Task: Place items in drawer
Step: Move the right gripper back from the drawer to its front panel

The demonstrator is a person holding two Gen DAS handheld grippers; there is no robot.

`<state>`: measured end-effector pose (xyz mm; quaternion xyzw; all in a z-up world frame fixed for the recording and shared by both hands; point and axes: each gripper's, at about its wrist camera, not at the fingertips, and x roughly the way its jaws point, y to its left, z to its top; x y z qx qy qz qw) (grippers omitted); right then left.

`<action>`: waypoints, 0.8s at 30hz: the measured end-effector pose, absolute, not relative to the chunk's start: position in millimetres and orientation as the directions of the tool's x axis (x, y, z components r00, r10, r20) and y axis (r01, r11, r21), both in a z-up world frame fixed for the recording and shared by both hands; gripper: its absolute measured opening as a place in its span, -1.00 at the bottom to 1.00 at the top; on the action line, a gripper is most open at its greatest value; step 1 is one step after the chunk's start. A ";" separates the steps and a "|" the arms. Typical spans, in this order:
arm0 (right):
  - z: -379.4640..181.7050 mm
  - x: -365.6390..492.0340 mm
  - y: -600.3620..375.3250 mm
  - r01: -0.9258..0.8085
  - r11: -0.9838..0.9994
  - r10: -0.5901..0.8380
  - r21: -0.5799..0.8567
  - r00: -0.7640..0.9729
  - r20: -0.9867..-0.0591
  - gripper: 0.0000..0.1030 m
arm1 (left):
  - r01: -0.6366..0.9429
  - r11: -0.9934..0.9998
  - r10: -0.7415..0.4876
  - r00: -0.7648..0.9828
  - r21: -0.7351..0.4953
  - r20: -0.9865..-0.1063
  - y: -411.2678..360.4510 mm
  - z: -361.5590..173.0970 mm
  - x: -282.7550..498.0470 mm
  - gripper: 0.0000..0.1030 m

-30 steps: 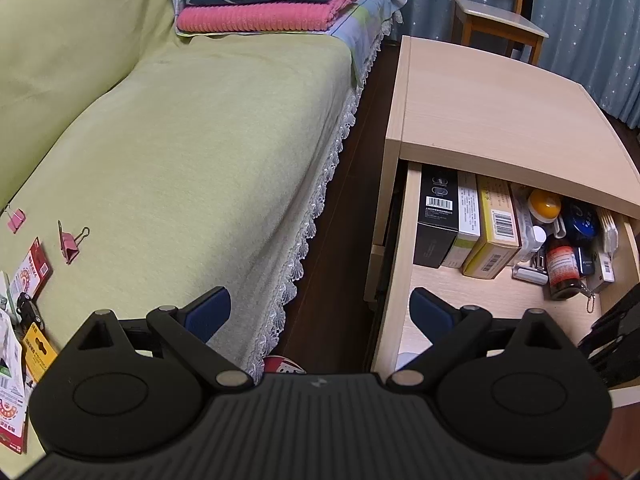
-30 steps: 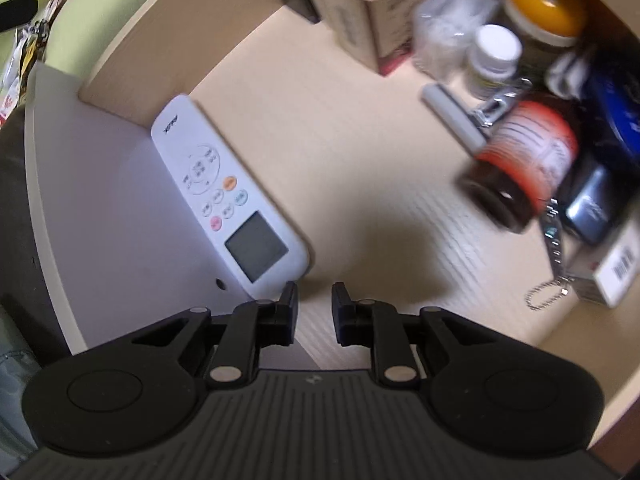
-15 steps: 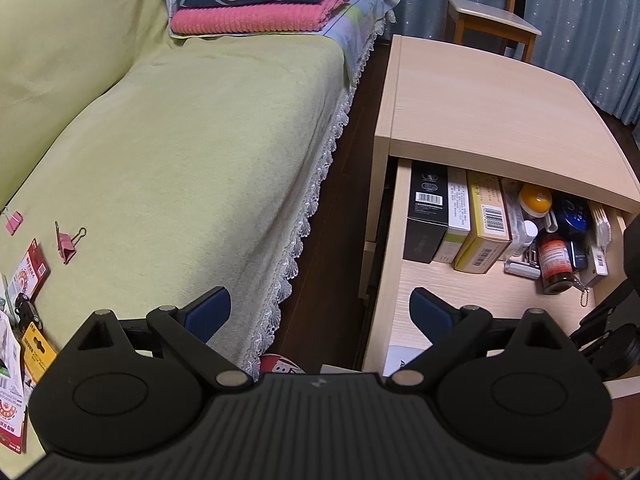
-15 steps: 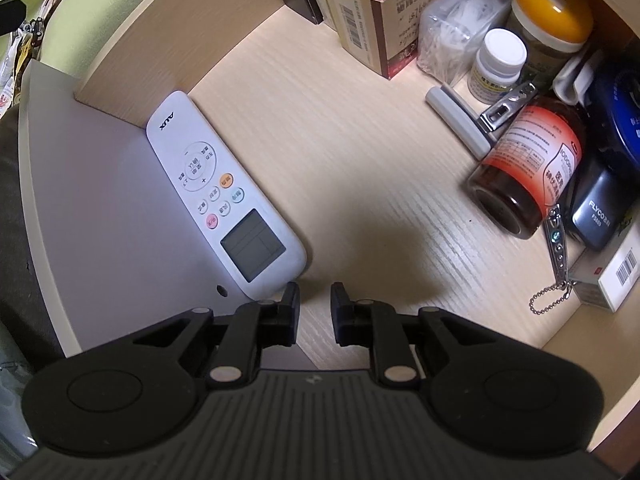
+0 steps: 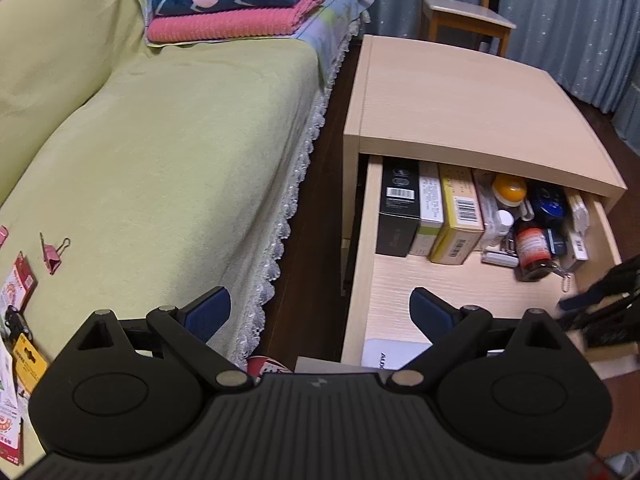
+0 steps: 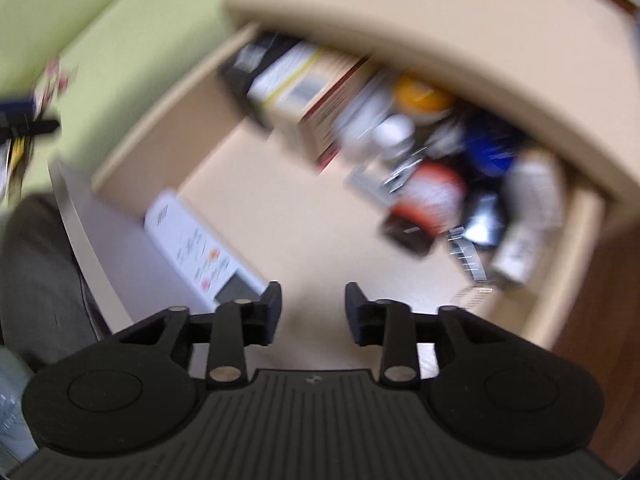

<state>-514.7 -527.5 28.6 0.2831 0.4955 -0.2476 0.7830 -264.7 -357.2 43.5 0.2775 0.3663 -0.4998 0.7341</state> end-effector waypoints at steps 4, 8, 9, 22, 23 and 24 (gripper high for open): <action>58.1 -562.6 -513.2 0.746 0.637 -0.277 0.195 0.458 -0.845 -0.32 | 0.955 0.285 -0.544 0.226 0.075 -0.808 -350.1 45.2 -274.1 0.89; 84.6 -605.7 -489.1 0.786 0.584 -0.396 0.203 0.494 -0.774 -0.08 | 0.972 0.219 -0.566 0.201 0.089 -0.799 -339.4 46.9 -284.7 0.89; 89.6 -615.9 -481.5 0.791 0.576 -0.416 0.206 0.501 -0.759 -0.06 | 0.975 0.202 -0.573 0.195 0.093 -0.796 -336.4 47.2 -287.4 0.89; 92.1 -691.3 -415.7 0.837 0.517 -0.491 0.180 0.462 -0.739 0.28 | 0.983 0.100 -0.559 0.185 0.155 -0.809 -303.9 26.6 -309.4 0.89; 90.8 -691.4 -414.4 0.837 0.517 -0.489 0.180 0.461 -0.740 0.29 | 0.983 0.101 -0.558 0.182 0.152 -0.810 -301.2 25.3 -309.3 0.89; 90.4 -691.1 -411.7 0.836 0.520 -0.487 0.177 0.460 -0.743 0.29 | 0.984 0.102 -0.560 0.179 0.147 -0.809 -298.1 24.6 -309.1 0.89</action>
